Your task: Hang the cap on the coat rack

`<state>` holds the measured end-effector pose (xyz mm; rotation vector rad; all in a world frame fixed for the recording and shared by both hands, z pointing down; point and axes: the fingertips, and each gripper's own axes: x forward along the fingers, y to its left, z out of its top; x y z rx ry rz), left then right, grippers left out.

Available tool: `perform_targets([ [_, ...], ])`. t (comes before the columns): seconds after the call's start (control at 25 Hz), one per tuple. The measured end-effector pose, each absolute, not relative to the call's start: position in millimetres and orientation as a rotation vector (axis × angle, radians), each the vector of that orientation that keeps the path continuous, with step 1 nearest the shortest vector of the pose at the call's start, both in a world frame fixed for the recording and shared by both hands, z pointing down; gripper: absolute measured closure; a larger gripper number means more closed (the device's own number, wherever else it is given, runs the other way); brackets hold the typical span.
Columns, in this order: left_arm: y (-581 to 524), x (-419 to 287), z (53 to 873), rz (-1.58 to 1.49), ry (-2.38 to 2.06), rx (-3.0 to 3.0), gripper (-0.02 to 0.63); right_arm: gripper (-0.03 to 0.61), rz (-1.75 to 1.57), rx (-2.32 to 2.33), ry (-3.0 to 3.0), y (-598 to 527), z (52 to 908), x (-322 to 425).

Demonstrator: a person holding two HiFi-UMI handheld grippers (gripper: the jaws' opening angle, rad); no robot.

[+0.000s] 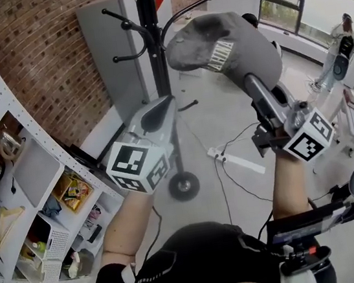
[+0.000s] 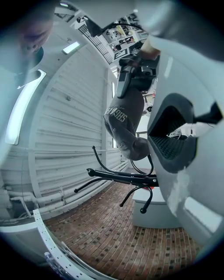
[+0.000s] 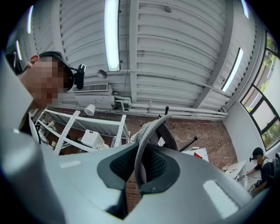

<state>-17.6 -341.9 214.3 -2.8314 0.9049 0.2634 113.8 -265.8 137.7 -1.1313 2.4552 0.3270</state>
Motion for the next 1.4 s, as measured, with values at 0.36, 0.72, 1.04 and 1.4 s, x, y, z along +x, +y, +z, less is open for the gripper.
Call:
perform_targets([
  [0.36, -351.9, -7.4, 178.3, 0.297, 0.997, -2.781, 0.609, 0.549, 0.390, -1.069, 2.448, -282.5, 95.0, 135.2],
  [0.72, -359.0, 7.8, 159.2, 0.276, 1.047, -2.764, 0.609, 0.549, 0.399, -1.019, 2.477, -301.6, 78.1, 135.8],
  [1.04, -359.2, 17.4, 145.3, 0.266, 1.066, -2.754, 0.609, 0.549, 0.438, -0.920, 2.487, -302.5, 52.6, 134.5],
  [1.4, -352.2, 18.1, 119.9, 0.290, 1.066, -2.723, 0.609, 0.549, 0.490, -0.824, 2.496, -300.5, 20.0, 119.2],
])
